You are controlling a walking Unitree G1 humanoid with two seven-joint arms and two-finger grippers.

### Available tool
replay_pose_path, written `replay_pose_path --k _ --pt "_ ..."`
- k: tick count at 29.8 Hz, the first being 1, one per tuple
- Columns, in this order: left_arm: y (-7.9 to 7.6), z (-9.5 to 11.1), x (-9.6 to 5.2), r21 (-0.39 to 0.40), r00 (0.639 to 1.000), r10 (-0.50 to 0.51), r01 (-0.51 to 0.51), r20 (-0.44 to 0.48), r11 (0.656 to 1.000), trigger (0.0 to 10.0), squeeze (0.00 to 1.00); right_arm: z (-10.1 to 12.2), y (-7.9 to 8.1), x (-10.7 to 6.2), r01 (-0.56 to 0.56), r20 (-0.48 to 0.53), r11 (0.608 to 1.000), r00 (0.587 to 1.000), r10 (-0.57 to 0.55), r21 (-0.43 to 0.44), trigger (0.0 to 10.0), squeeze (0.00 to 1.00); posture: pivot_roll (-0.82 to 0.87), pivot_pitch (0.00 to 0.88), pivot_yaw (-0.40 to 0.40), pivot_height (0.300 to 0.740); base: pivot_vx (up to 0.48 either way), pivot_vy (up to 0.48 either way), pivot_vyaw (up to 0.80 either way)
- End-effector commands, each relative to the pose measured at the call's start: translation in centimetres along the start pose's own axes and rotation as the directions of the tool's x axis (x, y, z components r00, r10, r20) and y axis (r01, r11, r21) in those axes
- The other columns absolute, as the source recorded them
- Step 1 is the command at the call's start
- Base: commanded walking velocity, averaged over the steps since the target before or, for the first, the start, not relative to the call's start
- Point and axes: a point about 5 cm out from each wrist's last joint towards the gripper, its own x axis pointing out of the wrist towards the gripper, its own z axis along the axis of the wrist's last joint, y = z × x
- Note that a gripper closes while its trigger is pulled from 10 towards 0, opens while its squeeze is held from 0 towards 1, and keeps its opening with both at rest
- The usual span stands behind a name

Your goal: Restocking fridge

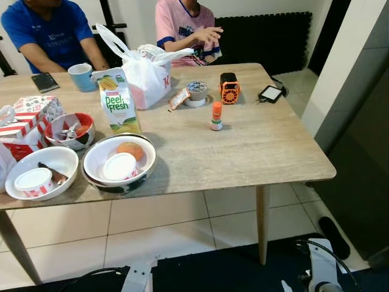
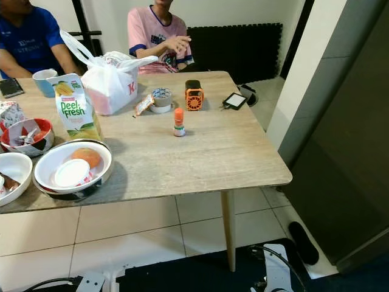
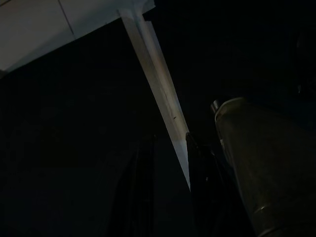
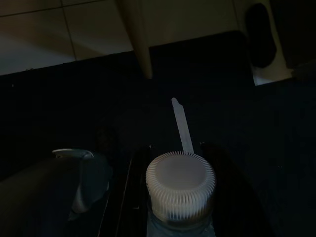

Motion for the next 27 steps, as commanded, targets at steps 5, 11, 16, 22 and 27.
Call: replay_pose_path --k 5,11,16,22,27 --pt "-0.01 -0.55 -0.08 0.000 1.000 -0.002 0.002 -0.016 1.000 10.0 0.00 -0.16 -0.02 -0.02 0.000 0.001 1.000 1.000 0.000 0.001 10.0 0.00 -0.02 0.000 -0.002 0.740 0.000 0.000 0.00" --pt "-0.07 -0.50 -0.07 -0.010 1.000 -0.002 0.002 -0.014 1.000 10.0 0.00 -0.13 0.08 -0.01 -0.004 0.002 1.000 1.000 0.004 0.002 10.0 0.00 -0.02 0.000 -0.002 0.740 0.000 0.000 0.00" --pt "-0.07 -0.50 -0.07 -0.030 1.000 0.003 -0.003 -0.013 1.000 10.0 0.00 -0.19 0.11 -0.01 -0.005 0.000 1.000 1.000 0.005 0.005 10.0 0.00 -0.02 0.000 -0.004 0.740 0.000 0.000 0.00" --pt "-0.15 -0.55 -0.07 -0.036 1.000 0.002 -0.002 -0.014 0.999 10.0 0.00 -0.26 0.09 -0.02 -0.004 -0.002 1.000 1.000 0.004 0.009 10.0 0.00 -0.02 0.000 -0.004 0.740 0.000 0.000 0.00" --pt "-0.41 -0.77 -0.09 -0.052 1.000 -0.001 0.000 -0.018 0.999 10.0 0.00 0.02 0.04 -0.02 -0.012 0.017 1.000 1.000 0.011 0.027 10.0 0.00 -0.02 0.000 -0.008 0.740 0.000 0.000 0.00"
